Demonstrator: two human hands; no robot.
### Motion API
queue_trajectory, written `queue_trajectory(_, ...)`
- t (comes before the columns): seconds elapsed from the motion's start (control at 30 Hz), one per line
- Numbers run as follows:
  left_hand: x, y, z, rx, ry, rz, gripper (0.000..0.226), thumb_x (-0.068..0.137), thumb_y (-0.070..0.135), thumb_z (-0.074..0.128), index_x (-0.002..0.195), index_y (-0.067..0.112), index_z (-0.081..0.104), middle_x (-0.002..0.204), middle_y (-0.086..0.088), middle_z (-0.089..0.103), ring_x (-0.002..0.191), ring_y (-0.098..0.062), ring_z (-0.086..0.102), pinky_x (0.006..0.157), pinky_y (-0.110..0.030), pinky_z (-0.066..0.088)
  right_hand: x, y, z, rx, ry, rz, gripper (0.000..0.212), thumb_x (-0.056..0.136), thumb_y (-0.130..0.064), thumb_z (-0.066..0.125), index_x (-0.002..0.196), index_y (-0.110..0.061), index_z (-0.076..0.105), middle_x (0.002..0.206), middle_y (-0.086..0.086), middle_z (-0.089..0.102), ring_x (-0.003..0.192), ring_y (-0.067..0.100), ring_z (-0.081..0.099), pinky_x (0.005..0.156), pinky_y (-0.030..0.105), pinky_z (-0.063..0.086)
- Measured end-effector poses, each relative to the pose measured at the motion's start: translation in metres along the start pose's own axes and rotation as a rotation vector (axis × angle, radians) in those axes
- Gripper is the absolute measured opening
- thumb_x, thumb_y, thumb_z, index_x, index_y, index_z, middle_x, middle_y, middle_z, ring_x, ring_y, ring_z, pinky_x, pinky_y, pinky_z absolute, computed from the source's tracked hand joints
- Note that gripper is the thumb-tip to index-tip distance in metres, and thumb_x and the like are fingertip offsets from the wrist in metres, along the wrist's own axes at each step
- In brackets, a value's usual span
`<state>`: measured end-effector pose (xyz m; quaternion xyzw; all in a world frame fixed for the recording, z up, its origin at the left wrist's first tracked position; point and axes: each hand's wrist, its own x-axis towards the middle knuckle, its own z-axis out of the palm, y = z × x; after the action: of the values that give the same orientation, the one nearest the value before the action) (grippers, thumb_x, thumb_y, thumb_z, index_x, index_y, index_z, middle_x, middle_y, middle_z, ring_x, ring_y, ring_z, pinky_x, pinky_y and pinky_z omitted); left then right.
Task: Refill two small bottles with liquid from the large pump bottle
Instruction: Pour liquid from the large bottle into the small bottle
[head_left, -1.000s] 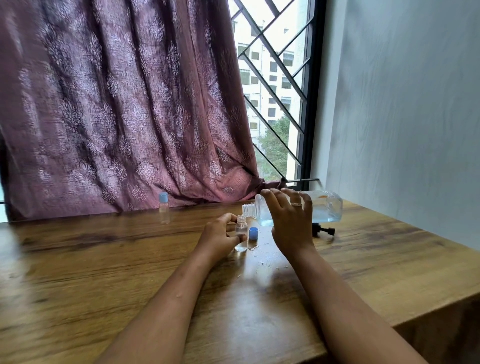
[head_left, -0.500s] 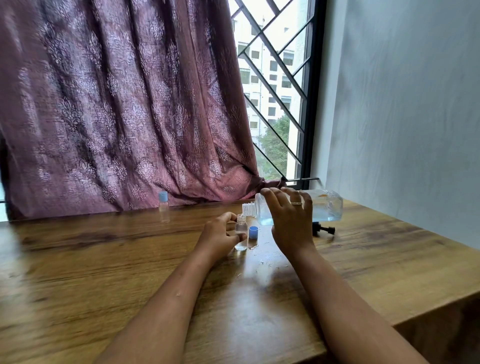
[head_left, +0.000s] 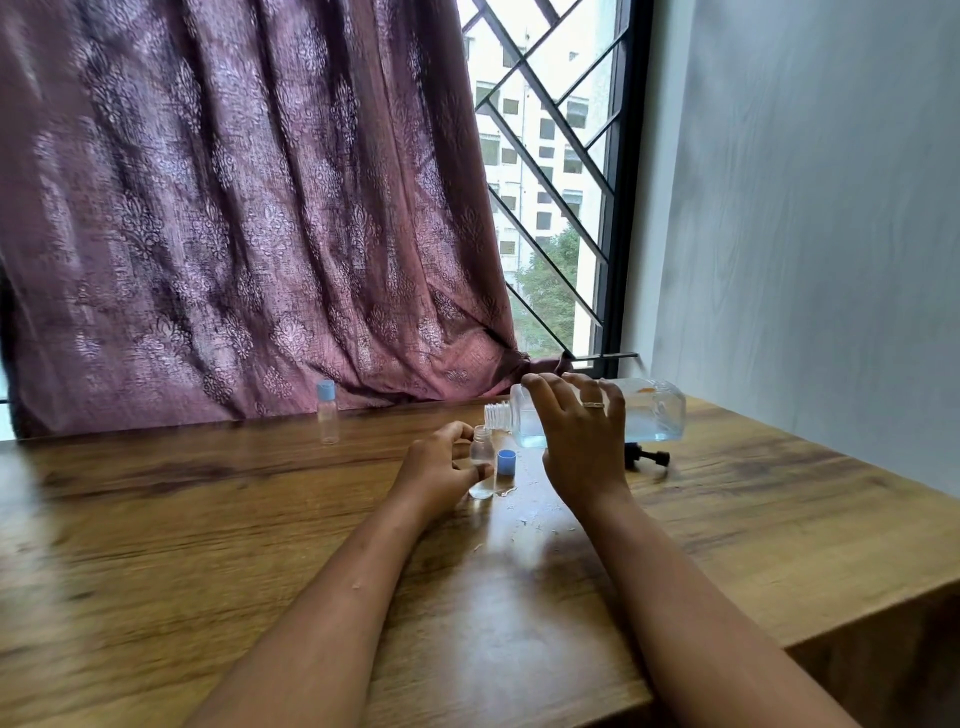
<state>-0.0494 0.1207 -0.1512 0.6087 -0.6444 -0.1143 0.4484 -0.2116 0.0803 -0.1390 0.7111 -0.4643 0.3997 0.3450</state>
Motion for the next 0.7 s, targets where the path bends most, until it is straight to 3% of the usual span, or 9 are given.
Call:
queue_trajectory(0.07,0.0,0.0,0.0,0.006,0.002,0.004,0.042,0.075,0.02,0.077,0.112,0.014,0.059,0.116,-0.005,0.067,0.103,-0.016,0.064,0.09,-0.033,0.053,0.0,0.0,0.001,-0.001,-0.002,0.001,0.069,0.057,0.003,0.048,0.118,-0.028,0.049,0.117,-0.008,0.063,0.111,0.025,0.056,0.094,0.04,0.027)
queue_trajectory(0.23,0.001,-0.002,0.0,0.017,0.003,0.006,0.042,0.074,0.021,0.078,0.111,0.016,0.059,0.114,-0.005,0.068,0.102,-0.018,0.065,0.089,-0.034,0.054,-0.001,0.0,0.001,0.001,-0.017,0.046,0.079,0.047,-0.004,0.066,0.122,-0.024,0.048,0.115,-0.006,0.062,0.106,0.024,0.058,0.093,0.042,0.026)
queue_trajectory(0.37,0.002,-0.003,0.001,0.037,0.005,0.015,0.042,0.074,0.023,0.077,0.112,0.016,0.059,0.114,-0.004,0.069,0.099,-0.018,0.066,0.087,-0.034,0.054,0.0,0.0,0.0,0.073,0.022,0.11,0.079,0.048,-0.013,0.07,0.123,-0.022,0.047,0.108,-0.002,0.063,0.099,0.027,0.06,0.087,0.041,0.038)
queue_trajectory(0.47,0.003,-0.003,0.001,0.043,0.012,0.019,0.044,0.074,0.023,0.077,0.113,0.015,0.059,0.113,-0.004,0.068,0.096,-0.018,0.066,0.086,-0.031,0.054,0.003,0.003,-0.006,0.244,0.089,0.237,0.076,0.053,-0.02,0.075,0.122,-0.021,0.045,0.104,0.004,0.063,0.098,0.031,0.059,0.081,0.041,0.045)
queue_trajectory(0.57,0.002,-0.003,0.001,0.048,0.017,0.014,0.043,0.074,0.024,0.077,0.113,0.015,0.06,0.11,-0.003,0.069,0.095,-0.017,0.065,0.084,-0.029,0.052,0.006,0.007,-0.011,0.485,0.145,0.338,0.071,0.06,-0.024,0.078,0.123,-0.017,0.045,0.108,0.008,0.063,0.101,0.034,0.057,0.082,0.042,0.046)
queue_trajectory(0.7,0.003,-0.005,0.002,0.05,0.019,0.013,0.042,0.074,0.024,0.078,0.11,0.016,0.06,0.108,-0.003,0.07,0.094,-0.016,0.065,0.081,-0.026,0.051,0.006,0.004,-0.02,0.631,0.185,0.397,0.073,0.063,-0.034,0.08,0.124,-0.012,0.045,0.113,0.009,0.062,0.104,0.033,0.058,0.083,0.041,0.048)
